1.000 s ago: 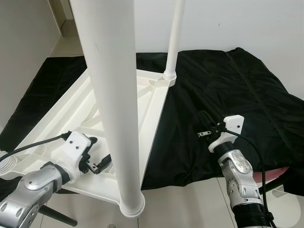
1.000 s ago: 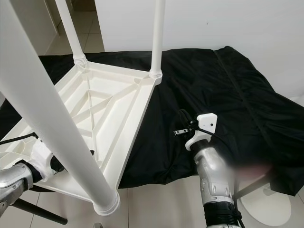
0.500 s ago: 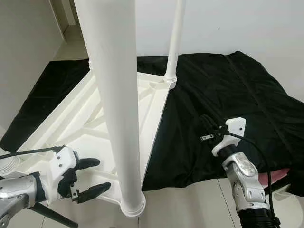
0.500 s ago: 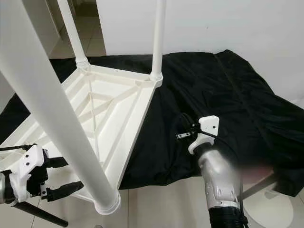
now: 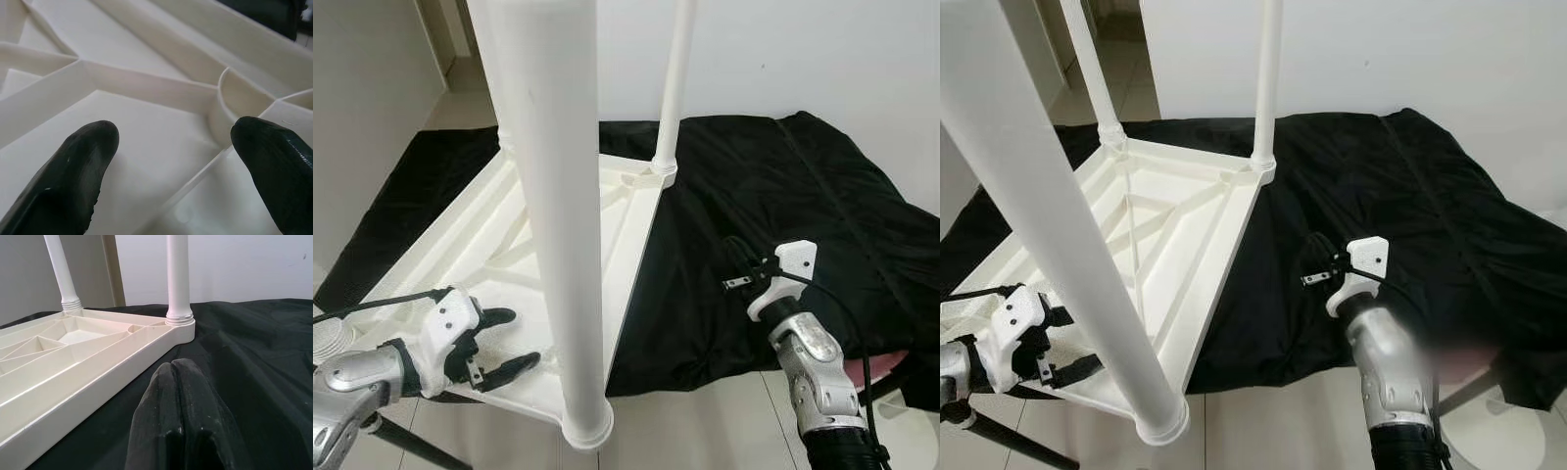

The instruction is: Building children table

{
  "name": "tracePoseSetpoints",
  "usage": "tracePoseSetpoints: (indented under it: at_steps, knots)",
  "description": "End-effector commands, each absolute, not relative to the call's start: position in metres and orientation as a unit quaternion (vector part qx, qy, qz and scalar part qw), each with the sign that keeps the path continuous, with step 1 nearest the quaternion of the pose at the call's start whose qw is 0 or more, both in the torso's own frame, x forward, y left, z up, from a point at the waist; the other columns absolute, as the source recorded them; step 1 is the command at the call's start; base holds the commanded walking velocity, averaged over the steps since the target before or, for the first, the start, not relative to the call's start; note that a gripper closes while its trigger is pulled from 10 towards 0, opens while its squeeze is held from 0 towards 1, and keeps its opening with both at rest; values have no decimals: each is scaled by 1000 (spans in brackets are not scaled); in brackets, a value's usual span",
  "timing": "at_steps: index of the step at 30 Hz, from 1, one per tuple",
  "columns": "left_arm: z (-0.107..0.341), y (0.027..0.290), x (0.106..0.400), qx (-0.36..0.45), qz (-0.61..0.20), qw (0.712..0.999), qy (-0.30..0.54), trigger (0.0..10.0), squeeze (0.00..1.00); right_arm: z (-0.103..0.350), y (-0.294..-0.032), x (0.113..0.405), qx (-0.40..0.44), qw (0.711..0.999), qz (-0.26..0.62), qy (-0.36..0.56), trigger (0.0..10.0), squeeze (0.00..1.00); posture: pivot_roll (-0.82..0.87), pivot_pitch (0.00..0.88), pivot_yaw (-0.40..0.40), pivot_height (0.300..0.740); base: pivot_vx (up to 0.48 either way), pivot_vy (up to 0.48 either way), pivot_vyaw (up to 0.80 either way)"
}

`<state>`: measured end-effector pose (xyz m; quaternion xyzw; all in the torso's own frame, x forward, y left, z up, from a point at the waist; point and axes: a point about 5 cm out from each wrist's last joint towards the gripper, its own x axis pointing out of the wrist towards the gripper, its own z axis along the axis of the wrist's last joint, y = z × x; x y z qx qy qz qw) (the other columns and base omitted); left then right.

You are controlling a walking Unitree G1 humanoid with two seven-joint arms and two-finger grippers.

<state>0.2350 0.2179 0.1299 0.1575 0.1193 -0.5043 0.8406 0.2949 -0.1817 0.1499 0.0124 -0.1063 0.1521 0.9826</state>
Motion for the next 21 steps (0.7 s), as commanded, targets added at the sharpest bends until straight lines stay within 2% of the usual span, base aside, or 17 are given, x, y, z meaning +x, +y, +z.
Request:
tracePoseSetpoints:
  at_steps: [1,6,10,16,21]
  knots:
    - [124,221,233,184,-519,824,131,10000,0,152,-183,295,12,983,149,-106,10000,0,42,36,39,740,0,0,0]
    - [125,231,229,186,-546,804,144,10000,0,152,-191,295,5,985,139,-104,10000,0,33,54,52,740,0,0,0]
    - [125,234,229,194,-549,799,150,10000,0,152,-191,295,4,985,137,-103,10000,0,33,55,51,740,0,0,0]
    - [123,242,229,238,-559,776,168,10000,0,154,-192,296,-2,985,138,-106,10000,0,32,58,49,740,0,0,0]
    - [122,243,230,244,-558,774,169,10000,0,155,-192,297,-4,984,139,-107,10000,0,33,58,49,740,0,0,0]
